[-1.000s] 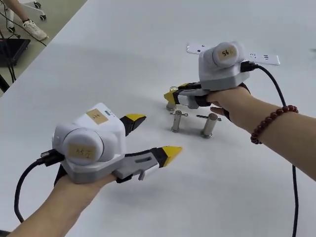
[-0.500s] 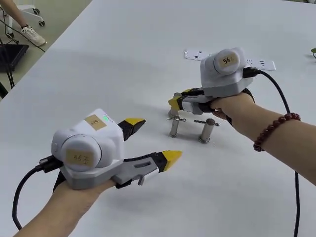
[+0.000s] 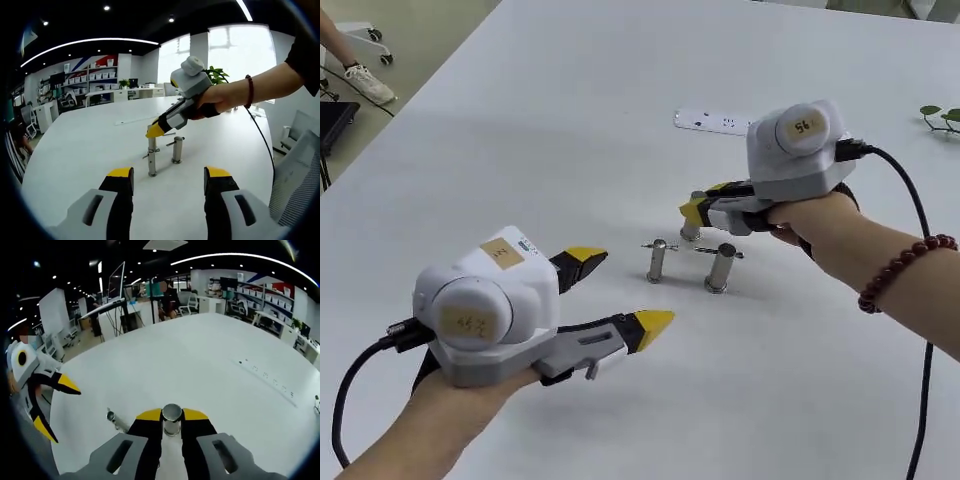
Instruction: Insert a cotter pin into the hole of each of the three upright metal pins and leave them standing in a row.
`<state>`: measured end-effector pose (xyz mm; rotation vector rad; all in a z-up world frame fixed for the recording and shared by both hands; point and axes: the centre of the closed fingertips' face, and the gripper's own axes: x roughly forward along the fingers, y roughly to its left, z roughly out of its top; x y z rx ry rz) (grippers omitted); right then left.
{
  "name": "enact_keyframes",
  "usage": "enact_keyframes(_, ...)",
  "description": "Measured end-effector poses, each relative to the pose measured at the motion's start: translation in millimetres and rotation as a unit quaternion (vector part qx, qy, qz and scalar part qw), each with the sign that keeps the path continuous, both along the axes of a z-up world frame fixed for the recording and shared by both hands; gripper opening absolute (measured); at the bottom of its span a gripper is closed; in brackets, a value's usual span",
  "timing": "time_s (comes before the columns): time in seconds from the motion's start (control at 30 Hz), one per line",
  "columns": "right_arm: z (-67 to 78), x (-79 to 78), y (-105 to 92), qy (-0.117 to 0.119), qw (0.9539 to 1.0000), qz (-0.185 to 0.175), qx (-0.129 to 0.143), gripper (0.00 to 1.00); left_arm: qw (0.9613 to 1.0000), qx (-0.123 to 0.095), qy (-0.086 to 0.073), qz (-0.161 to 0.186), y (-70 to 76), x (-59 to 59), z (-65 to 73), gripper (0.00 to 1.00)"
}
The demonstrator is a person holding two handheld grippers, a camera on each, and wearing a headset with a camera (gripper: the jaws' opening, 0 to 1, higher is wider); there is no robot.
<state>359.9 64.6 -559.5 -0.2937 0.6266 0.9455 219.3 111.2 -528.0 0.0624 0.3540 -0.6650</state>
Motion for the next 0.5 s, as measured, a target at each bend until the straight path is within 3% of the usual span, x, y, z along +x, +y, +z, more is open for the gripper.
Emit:
enact_keyframes(0.17, 0.6, 1.5, -20.7, -0.002, 0.9998, -0.017, -0.006, 0.08, 1.0000, 0.003, -0.001, -0.006, -1.5, -1.1, -0.5, 0.59)
enact_keyframes(0.5, 1.5, -16.9, -61.5, 0.008, 0.9986, -0.050, -0.014, 0.08, 0.9999, 0.002, 0.001, -0.014, -4.5, -3.0, -0.3, 0.71)
